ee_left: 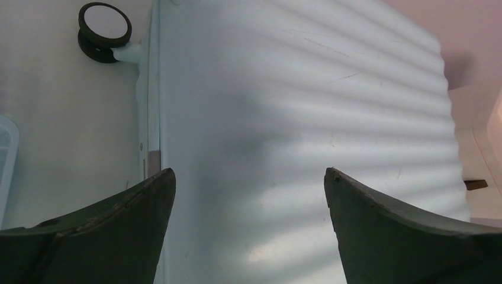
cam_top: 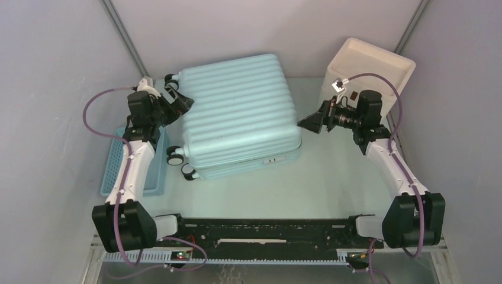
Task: Open, take out, and arrange the luggage
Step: Adjust the luggage at the center of the board, then unzip the luggage at the center of the board.
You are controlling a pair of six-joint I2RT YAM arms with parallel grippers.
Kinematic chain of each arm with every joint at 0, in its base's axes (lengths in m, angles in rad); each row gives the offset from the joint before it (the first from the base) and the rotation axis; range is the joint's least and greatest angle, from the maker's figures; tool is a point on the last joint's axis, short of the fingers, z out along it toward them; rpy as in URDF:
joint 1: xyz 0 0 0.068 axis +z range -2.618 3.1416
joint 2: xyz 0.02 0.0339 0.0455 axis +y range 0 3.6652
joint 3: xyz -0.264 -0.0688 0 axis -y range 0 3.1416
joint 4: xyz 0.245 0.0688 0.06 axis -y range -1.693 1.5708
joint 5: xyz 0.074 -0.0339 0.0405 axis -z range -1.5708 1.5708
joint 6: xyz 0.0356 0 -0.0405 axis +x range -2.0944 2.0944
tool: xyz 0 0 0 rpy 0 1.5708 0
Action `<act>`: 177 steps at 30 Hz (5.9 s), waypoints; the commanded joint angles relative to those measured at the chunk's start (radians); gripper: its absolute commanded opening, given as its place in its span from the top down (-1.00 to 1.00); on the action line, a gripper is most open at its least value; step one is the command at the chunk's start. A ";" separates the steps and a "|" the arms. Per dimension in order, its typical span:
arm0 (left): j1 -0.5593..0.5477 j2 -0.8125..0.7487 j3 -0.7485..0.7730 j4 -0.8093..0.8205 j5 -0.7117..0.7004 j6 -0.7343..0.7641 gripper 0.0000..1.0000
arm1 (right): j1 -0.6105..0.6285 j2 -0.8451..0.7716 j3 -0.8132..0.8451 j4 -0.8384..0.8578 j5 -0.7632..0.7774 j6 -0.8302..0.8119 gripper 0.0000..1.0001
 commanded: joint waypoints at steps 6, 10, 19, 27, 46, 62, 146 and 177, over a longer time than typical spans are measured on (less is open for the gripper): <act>0.007 0.100 0.054 0.008 0.130 0.042 -0.82 | 0.057 0.054 -0.044 0.191 0.096 0.305 -1.00; 0.007 0.116 0.043 0.011 0.179 0.049 -0.64 | 0.115 0.087 -0.042 0.167 0.131 0.291 -0.96; -0.046 0.140 0.024 -0.008 0.367 0.105 -0.32 | 0.207 0.016 -0.066 0.034 0.099 0.233 -0.69; -0.190 0.177 0.090 -0.122 0.362 0.181 -0.29 | 0.374 -0.157 -0.177 -0.099 0.127 0.070 -0.63; -0.294 0.145 0.166 -0.147 0.328 0.193 -0.36 | 0.324 -0.325 -0.078 -0.453 -0.007 -0.436 -0.84; -0.294 0.053 0.152 -0.131 0.213 0.275 -0.44 | -0.136 -0.162 0.088 -0.679 -0.103 -1.213 -1.00; -0.539 -0.880 -0.552 -0.001 -0.064 -0.122 0.05 | -0.002 0.334 0.149 -0.380 0.264 -1.092 1.00; -1.489 0.684 0.722 -0.390 -0.942 0.151 -0.33 | -0.018 0.352 0.151 -0.336 0.223 -0.949 1.00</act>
